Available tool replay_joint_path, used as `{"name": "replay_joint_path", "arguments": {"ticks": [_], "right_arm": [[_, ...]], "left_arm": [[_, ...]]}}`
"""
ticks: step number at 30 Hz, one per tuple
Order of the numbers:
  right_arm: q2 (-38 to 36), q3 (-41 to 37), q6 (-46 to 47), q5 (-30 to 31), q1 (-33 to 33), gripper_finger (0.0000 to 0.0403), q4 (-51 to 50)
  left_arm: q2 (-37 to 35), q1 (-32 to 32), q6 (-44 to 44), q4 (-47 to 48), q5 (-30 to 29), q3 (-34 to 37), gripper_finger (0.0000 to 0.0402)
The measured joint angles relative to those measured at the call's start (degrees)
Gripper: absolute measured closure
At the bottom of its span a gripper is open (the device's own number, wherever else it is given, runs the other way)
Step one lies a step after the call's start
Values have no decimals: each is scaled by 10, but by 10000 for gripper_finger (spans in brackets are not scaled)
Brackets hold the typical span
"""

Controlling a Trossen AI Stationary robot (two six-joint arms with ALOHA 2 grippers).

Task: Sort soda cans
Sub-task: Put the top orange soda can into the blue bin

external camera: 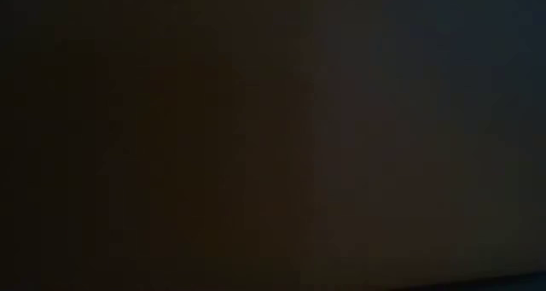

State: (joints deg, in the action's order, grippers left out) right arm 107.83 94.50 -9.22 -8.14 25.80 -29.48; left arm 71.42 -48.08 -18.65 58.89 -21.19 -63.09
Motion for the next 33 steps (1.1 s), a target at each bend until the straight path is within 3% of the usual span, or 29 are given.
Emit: {"name": "replay_joint_path", "arguments": {"ticks": [4, 13, 20, 24, 33], "right_arm": [[0, 0, 3, 10, -16, 52, 13], [0, 0, 13, 26, -25, 52, 23], [0, 0, 8, 26, -25, 52, 26], [0, 0, 0, 26, -25, 52, 24], [0, 0, -9, 26, -25, 52, 24]], "left_arm": [[6, -17, 28, -12, -1, 0, 2], [20, -39, 4, 7, -5, 0, 2], [60, -48, -13, 9, 4, 1, 2], [98, -64, -15, 12, 48, 1, 2], [153, -69, -16, 23, 39, 1, 3]]}}
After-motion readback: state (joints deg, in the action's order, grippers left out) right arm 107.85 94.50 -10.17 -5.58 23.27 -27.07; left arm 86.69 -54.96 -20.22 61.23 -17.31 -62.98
